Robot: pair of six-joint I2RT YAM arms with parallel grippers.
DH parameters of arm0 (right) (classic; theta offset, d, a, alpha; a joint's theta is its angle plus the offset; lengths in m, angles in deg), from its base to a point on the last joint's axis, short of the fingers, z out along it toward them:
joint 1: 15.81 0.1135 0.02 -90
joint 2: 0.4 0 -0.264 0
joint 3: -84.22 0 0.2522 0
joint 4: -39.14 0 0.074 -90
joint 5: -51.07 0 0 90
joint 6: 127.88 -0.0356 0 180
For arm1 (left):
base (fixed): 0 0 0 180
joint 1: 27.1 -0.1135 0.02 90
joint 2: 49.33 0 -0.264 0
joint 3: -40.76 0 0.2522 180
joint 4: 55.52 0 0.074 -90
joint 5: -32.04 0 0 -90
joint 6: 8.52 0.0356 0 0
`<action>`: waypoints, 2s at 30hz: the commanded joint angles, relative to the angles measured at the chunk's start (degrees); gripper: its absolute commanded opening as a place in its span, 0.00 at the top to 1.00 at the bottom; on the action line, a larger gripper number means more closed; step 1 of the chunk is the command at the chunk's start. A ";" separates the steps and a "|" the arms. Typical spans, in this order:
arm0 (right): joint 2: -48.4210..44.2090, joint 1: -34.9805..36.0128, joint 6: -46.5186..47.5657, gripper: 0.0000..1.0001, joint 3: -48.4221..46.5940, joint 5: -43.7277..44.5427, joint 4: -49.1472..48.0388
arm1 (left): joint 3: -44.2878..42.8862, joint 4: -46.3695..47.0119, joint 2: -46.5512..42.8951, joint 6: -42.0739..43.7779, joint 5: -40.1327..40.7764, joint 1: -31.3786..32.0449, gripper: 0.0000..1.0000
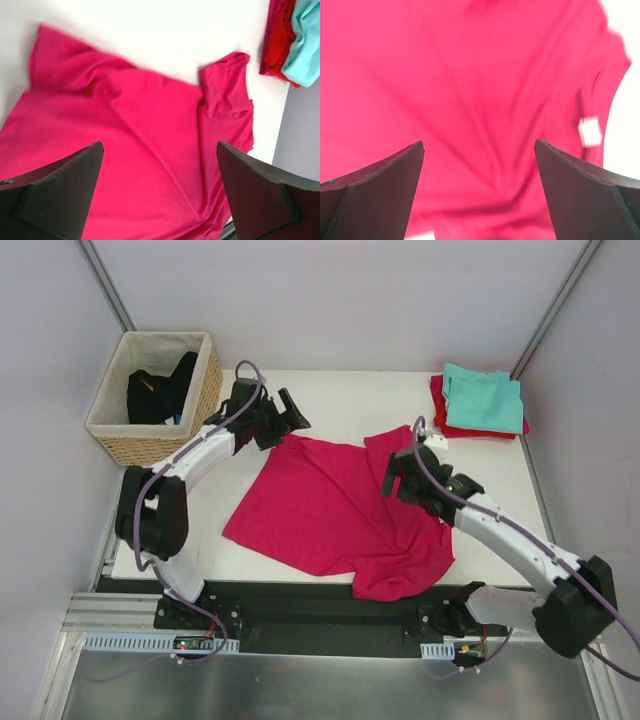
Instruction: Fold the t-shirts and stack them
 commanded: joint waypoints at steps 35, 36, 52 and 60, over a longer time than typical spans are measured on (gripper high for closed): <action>50.12 -23.64 10.39 0.04 -37.60 -24.09 -14.61 | -23.10 0.79 27.28 0.75 -9.89 -4.99 0.05; 50.56 -23.65 10.22 0.04 -37.95 -24.18 -14.61 | -23.54 0.88 27.45 0.92 -9.97 -4.64 0.05; 55.84 -24.79 8.46 0.04 -41.65 -27.79 -14.96 | -24.87 -0.88 30.01 0.92 -8.92 -4.46 0.06; 54.17 -24.97 8.90 0.04 -40.68 -28.05 -15.40 | -20.30 -0.18 21.40 1.98 -10.76 -4.46 0.05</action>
